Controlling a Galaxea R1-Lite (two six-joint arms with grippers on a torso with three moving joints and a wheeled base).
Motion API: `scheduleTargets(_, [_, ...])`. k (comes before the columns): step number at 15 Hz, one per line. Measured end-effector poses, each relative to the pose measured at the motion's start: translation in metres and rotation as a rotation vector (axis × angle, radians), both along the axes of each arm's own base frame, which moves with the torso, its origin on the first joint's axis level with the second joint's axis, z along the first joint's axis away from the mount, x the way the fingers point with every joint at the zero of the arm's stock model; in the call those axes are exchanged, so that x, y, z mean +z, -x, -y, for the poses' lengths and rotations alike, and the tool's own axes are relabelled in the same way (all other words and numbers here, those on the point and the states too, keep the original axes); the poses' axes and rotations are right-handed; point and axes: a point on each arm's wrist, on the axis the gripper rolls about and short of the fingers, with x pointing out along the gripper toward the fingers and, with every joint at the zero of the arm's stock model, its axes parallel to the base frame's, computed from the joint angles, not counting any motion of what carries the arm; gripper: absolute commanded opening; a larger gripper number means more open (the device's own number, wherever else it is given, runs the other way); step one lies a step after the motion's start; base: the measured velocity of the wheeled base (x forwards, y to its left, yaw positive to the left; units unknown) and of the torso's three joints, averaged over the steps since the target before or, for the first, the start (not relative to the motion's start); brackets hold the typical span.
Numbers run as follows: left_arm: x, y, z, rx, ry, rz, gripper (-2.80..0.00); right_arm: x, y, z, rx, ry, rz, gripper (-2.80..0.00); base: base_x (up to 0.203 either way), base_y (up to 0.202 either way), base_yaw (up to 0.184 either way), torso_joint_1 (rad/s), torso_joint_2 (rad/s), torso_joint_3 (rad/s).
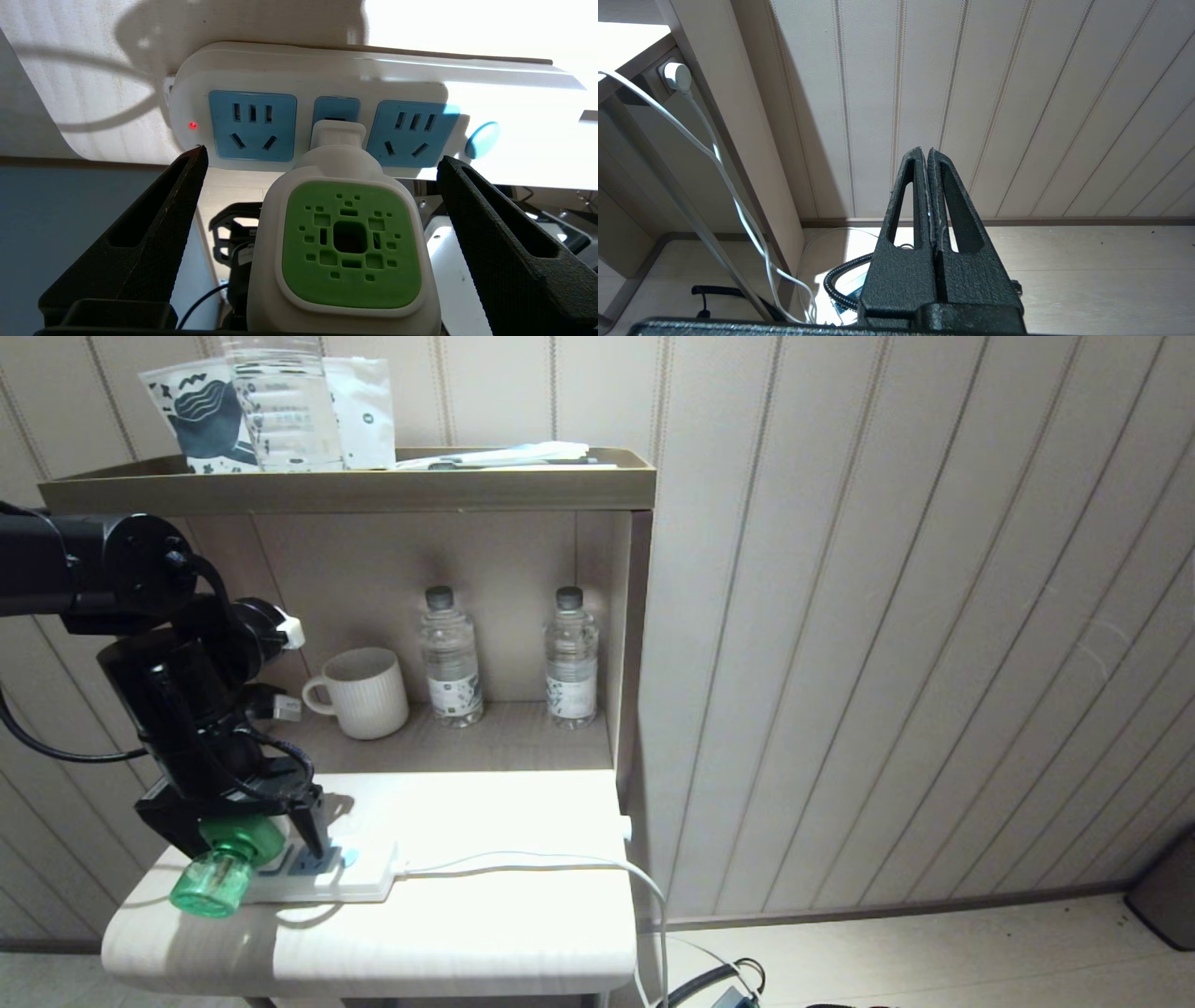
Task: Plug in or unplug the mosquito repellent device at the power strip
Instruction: Hold the socket with your right hand and unplug it with your left hand
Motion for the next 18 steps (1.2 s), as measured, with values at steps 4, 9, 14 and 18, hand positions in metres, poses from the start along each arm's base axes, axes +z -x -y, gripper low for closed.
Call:
scheduleTargets(4, [-0.002,-0.001,0.002,0.025,0.002,-0.002,0.00,0.000,0.000,0.000,0.000,0.000,0.000,-2.80,0.000,0.000,0.000,0.000,0.00,0.000])
scheduleTargets(9, [-0.011,-0.002,0.004,0.022,-0.036,0.046,0.00,0.000,0.000,0.000,0.000,0.000,0.000,-2.80,0.000,0.000,0.000,0.000,0.00,0.000])
scheduleTargets(14, [-0.018,-0.003,0.004,0.025,-0.040,0.070,0.00,0.000,0.000,0.000,0.000,0.000,0.000,-2.80,0.000,0.000,0.000,0.000,0.00,0.000])
scheduleTargets(18, [-0.019,-0.002,0.003,0.042,-0.038,0.065,0.00,0.000,0.000,0.000,0.000,0.000,0.000,-2.80,0.000,0.000,0.000,0.000,0.00,0.000])
